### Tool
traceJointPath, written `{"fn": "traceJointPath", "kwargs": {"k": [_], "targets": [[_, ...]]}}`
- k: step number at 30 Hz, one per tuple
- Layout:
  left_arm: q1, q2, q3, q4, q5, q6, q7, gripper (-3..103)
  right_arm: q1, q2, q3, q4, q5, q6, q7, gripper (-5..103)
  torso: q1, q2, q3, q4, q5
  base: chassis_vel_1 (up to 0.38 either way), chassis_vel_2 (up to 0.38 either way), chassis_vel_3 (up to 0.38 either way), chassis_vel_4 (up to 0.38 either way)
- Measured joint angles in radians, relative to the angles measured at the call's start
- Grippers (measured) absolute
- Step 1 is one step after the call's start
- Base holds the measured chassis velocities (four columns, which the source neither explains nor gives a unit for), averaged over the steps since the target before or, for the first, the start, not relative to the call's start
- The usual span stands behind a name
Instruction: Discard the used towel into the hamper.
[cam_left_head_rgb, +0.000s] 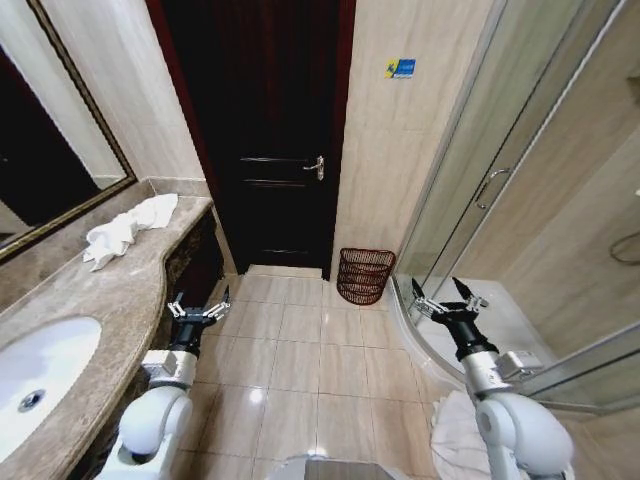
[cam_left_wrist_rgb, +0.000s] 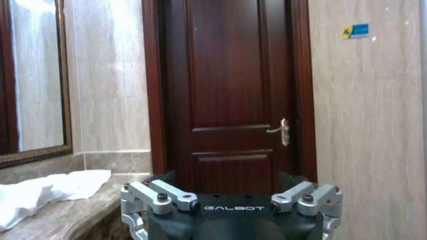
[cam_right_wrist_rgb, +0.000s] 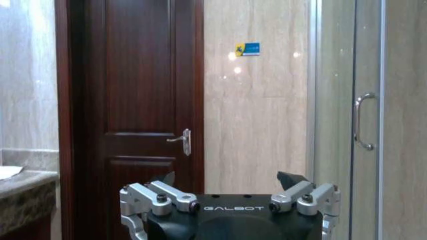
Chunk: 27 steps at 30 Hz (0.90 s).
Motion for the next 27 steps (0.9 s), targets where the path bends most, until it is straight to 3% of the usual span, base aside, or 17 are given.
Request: {"fn": "traceJointPath", "kwargs": {"k": [9,27], "targets": [[0.023,-0.042,0.023,-0.027,0.041,-0.013,0.008,100,-0.048,0.018,0.021,0.001,0.006,0.048,-0.004,100,0.000,0.000,0.000,0.0002,0.0000,0.000,0.000,0.000,0.000],[0.019,-0.024,0.016,-0.017,0.050,-0.019,0.022,100,-0.003,0.011,0.017,-0.018,-0.023,0.042,0.003,100,0.000,0.000,0.000,0.0000,0.0000,0.000,0.000,0.000,0.000]]}}
